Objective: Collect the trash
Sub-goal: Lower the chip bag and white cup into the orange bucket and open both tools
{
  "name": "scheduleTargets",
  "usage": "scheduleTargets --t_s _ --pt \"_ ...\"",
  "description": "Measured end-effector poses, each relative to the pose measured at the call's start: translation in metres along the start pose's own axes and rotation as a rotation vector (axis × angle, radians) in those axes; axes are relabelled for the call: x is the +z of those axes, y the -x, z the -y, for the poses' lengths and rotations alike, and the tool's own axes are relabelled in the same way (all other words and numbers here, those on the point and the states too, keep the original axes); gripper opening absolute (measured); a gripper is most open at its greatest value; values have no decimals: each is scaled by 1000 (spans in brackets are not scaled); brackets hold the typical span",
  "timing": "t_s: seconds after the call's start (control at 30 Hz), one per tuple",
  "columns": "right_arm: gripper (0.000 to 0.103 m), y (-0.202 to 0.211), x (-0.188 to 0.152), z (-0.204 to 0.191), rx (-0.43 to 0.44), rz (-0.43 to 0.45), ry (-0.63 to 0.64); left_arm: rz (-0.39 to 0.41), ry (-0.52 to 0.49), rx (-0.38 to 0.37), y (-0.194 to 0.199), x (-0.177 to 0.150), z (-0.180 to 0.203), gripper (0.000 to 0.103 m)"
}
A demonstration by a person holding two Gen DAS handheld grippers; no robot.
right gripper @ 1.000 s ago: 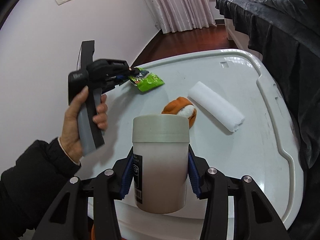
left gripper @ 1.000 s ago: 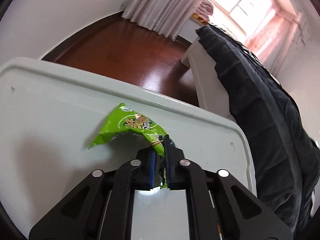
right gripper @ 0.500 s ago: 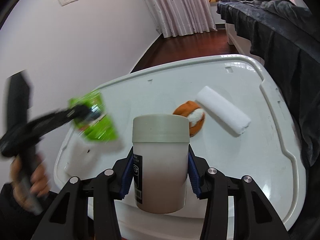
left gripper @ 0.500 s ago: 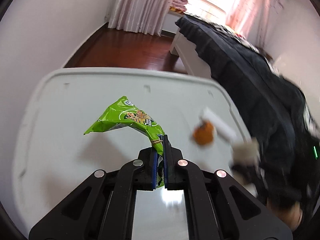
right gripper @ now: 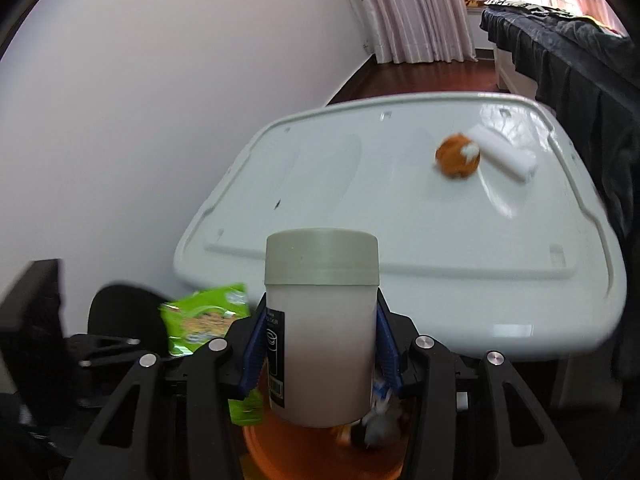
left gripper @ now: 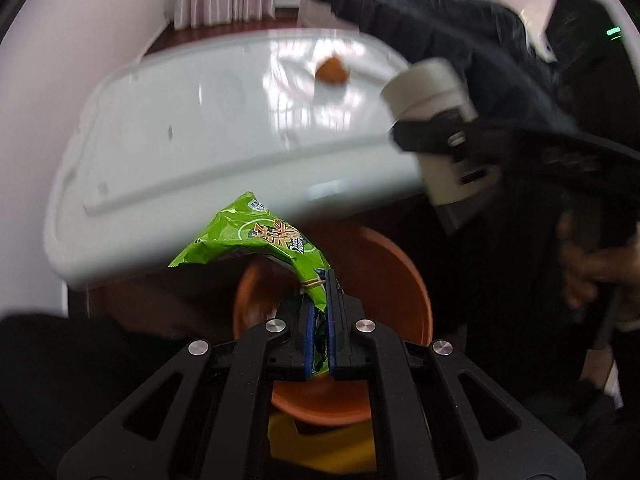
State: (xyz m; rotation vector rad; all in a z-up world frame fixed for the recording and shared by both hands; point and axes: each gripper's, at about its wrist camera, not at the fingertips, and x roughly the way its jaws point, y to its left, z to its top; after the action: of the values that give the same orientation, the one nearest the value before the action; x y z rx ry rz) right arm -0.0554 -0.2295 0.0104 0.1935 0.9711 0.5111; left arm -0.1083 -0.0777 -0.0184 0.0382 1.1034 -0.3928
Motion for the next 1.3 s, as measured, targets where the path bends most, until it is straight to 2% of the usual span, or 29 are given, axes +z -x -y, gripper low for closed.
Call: scheduleTargets --t_s 0.13,0.33,0.57,0.87,0.9,0.97,1.03,1.07,1.3 --pt "47 0 -33 -9 -9 -27 -24 -82 54 -17 -20 -16 -7 4" --pt "47 -24 -74 -11 -39 -129 -62 -93 69 8 -29 -15 -6 4" --pt "47 -44 -80 -17 -132 -200 -12 -144 70 78 -58 -15 -2 4" --pt "49 -60 -82 -8 -147 -260 -39 -180 93 74 -66 -19 -7 4" --pt "59 -61 -81 -8 -145 -262 -42 -183 95 80 -66 -19 -9 5" --pt "65 -59 -79 -8 -156 -247 -44 -187 99 85 -66 -17 -8 15" --pt "65 -57 -78 -7 -156 -239 -48 -186 105 98 -66 -17 -8 36" --pt "65 -56 -79 -7 -157 -235 -53 -181 108 99 -65 -16 -8 39" --pt "65 -49 -77 -2 -149 -212 -87 -171 106 108 -61 -17 -7 39"
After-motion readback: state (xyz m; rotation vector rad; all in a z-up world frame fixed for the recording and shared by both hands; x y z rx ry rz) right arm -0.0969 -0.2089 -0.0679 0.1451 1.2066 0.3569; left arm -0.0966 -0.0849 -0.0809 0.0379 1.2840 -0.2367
